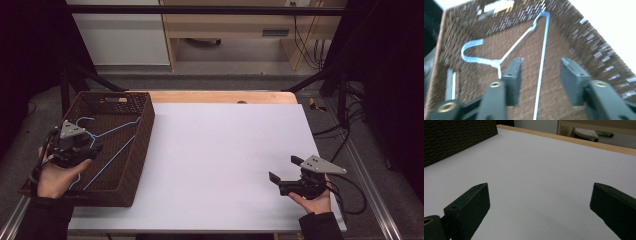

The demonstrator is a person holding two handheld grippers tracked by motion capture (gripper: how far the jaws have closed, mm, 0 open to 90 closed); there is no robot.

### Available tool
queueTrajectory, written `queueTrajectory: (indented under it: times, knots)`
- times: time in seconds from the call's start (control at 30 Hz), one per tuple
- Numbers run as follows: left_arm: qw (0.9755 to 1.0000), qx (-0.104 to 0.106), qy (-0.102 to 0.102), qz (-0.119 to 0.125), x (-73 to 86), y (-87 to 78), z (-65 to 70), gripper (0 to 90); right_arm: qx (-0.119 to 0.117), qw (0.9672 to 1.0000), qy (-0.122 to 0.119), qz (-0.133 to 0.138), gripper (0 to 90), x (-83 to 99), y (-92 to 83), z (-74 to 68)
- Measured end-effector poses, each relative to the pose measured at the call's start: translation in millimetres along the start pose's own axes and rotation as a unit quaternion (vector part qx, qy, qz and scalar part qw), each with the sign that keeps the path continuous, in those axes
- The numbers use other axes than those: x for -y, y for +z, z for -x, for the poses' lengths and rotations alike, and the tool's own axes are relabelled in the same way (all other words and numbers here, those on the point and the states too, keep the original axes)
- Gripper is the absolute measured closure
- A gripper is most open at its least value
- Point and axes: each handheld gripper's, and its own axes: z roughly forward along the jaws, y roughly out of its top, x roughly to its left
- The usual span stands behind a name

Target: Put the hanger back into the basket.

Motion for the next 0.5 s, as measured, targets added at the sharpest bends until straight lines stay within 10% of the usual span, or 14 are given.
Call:
queueTrajectory:
  times: [0.27, 0.5]
  knots:
    - [0.9944, 0.057, 0.0, 0.089, -1.2, -18.8, 38.3, 29.9, -0.002, 1.0, 0.001, 0.004, 3.2, -0.6, -1.5, 0.3]
    - [0.9821, 0.12, 0.01, 0.144, 3.8, -22.0, 70.3, 19.0, -0.002, 1.0, 0.003, 0.007, 3.1, -1.2, -3.3, 0.5]
